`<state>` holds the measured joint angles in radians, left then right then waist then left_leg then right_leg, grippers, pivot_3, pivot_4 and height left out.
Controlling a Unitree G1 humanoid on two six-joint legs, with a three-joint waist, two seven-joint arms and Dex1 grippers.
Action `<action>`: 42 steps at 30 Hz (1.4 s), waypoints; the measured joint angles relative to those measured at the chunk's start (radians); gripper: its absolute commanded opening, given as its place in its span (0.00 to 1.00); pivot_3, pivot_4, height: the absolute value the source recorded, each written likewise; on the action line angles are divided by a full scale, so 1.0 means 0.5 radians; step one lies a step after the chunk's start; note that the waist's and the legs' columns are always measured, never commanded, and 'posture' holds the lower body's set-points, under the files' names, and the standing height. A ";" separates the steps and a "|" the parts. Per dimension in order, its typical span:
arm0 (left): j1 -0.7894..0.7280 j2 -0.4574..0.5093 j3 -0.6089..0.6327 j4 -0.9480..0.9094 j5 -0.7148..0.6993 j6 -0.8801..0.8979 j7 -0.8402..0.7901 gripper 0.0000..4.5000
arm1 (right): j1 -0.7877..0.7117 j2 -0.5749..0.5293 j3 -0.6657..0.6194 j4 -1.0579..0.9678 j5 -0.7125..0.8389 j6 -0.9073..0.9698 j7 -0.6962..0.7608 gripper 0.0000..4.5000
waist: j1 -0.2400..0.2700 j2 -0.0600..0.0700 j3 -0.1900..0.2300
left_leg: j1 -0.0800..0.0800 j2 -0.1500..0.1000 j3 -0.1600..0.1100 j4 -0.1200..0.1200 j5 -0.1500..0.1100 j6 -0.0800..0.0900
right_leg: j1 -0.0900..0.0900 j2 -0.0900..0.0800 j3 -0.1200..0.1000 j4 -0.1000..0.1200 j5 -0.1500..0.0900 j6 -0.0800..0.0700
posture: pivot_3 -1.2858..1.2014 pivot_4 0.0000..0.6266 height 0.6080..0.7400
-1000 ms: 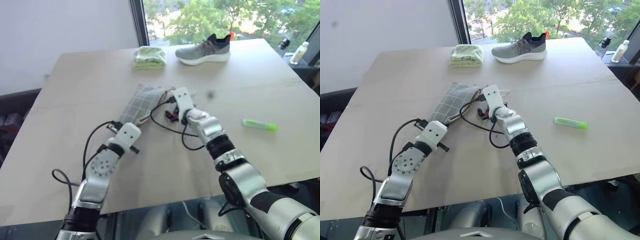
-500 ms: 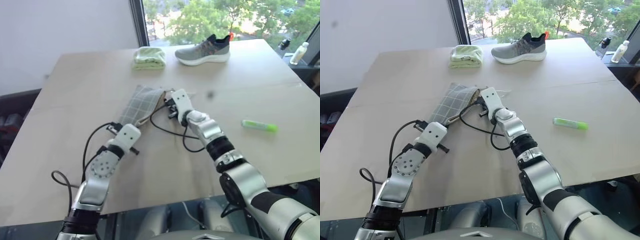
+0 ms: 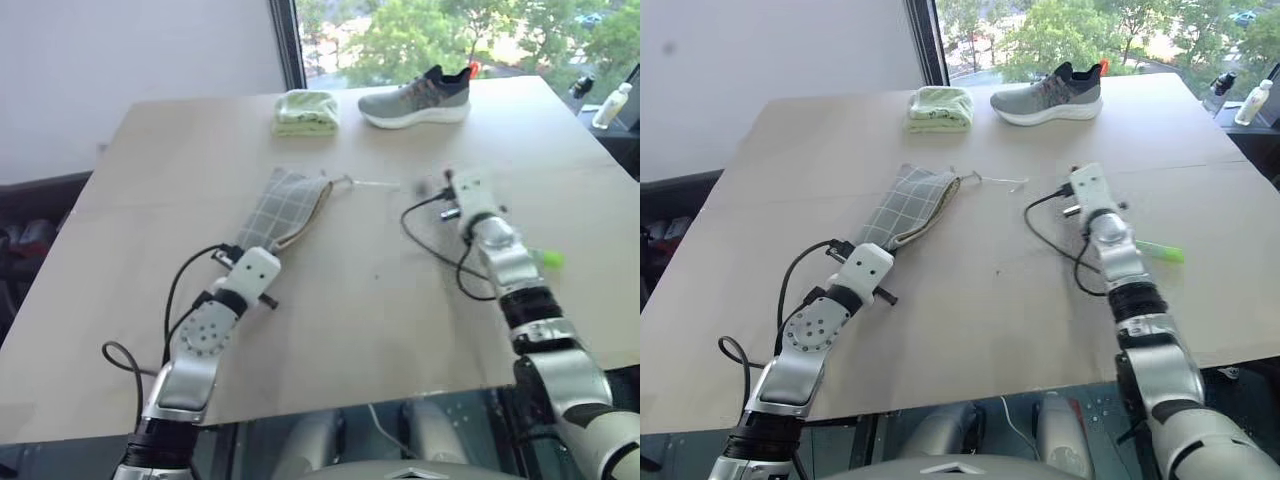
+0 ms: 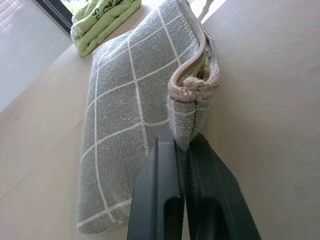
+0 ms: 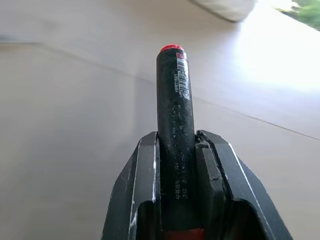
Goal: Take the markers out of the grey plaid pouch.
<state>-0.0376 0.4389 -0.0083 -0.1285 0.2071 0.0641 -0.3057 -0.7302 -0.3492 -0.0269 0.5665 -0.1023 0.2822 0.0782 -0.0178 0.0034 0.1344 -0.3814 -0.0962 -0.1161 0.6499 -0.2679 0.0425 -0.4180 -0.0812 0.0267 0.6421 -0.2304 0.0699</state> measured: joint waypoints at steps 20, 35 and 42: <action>0.258 0.239 0.292 0.005 -0.180 -0.111 -0.100 0.16 | 0.299 -0.611 -0.213 -0.318 0.196 0.166 0.571 0.84 | 0.000 -0.002 0.003 | -0.001 0.004 0.007 -0.001 -0.001 0.001 | 0.000 -0.008 0.004 -0.004 0.000 0.000 | 0.52 0.24 1.00; 0.629 0.337 0.425 -0.250 -0.524 -0.282 -0.483 0.98 | 0.911 -0.607 -0.190 -1.080 0.891 0.180 1.585 0.84 | 0.032 -0.004 0.006 | -0.003 0.004 -0.001 0.000 -0.003 0.004 | 0.006 -0.010 0.001 -0.012 0.000 0.000 | 0.52 0.24 1.00; 0.869 0.311 0.445 -0.535 -0.900 0.226 -0.644 0.98 | 1.121 -0.666 -0.209 -1.021 1.000 -0.006 1.969 0.84 | 0.028 -0.005 0.007 | 0.000 0.004 -0.001 0.003 -0.008 0.013 | 0.010 -0.010 -0.003 -0.011 0.000 0.000 | 0.52 0.24 1.00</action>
<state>0.3967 0.5941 0.2144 -0.3960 -0.2429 0.1772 -0.6277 -0.1698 -0.6822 -0.1313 0.0558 0.3976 0.2791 1.0627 -0.0035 0.0008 0.1378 -0.3812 -0.0941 -0.1165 0.6513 -0.2719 0.0491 -0.4129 -0.0864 0.0253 0.6366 -0.2305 0.0699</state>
